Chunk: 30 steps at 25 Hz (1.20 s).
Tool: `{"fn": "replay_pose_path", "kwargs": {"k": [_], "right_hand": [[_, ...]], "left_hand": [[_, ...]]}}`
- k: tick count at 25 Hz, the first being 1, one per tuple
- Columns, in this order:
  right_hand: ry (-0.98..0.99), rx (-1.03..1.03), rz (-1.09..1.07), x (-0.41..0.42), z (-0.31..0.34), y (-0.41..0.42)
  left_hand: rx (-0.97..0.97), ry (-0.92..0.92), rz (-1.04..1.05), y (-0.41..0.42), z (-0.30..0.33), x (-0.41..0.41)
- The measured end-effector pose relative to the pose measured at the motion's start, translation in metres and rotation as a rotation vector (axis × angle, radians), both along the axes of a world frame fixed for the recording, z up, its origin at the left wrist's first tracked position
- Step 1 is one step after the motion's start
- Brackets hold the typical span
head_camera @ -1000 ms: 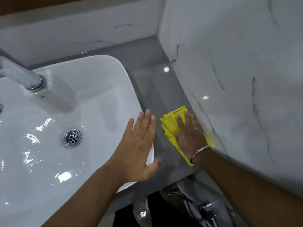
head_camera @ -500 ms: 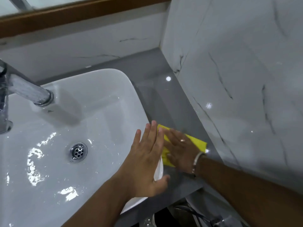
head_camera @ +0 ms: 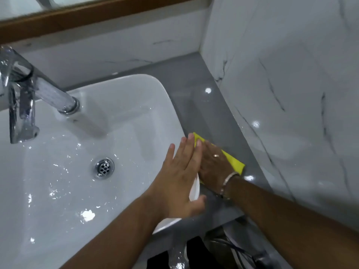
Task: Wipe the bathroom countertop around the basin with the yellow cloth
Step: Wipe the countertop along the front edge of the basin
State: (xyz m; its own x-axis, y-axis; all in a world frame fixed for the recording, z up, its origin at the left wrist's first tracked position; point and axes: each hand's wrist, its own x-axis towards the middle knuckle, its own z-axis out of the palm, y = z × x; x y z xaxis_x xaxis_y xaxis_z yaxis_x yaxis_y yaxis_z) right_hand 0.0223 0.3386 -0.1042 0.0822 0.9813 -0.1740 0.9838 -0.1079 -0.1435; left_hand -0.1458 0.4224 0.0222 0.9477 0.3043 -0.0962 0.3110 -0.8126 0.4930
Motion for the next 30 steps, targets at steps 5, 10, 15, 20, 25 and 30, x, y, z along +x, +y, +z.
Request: {"fn": "replay_pose_path", "kwargs": {"k": [5,10,15,20,25,30], "right_hand": [[-0.082,0.006,-0.481,0.068,0.012,0.040],[-0.057,-0.082,0.007,-0.031,-0.002,-0.030],[-0.146,0.041,-0.263,0.042,0.011,-0.063],[-0.113,-0.031,-0.242,-0.010,0.005,-0.031],[-0.080,0.061,-0.149,-0.014,0.008,-0.106],[-0.045,-0.046,-0.470,-0.002,0.003,0.001]], "left_hand": [[0.012,0.021,0.012,-0.001,-0.002,0.001],[-0.002,0.017,0.007,-0.002,-0.002,0.000],[-0.004,0.035,-0.001,-0.003,-0.001,0.000],[-0.005,0.005,0.002,-0.004,-0.001,0.002],[-0.024,-0.005,0.004,-0.005,-0.001,0.001],[0.048,0.035,-0.003,-0.005,0.003,0.002]]}}
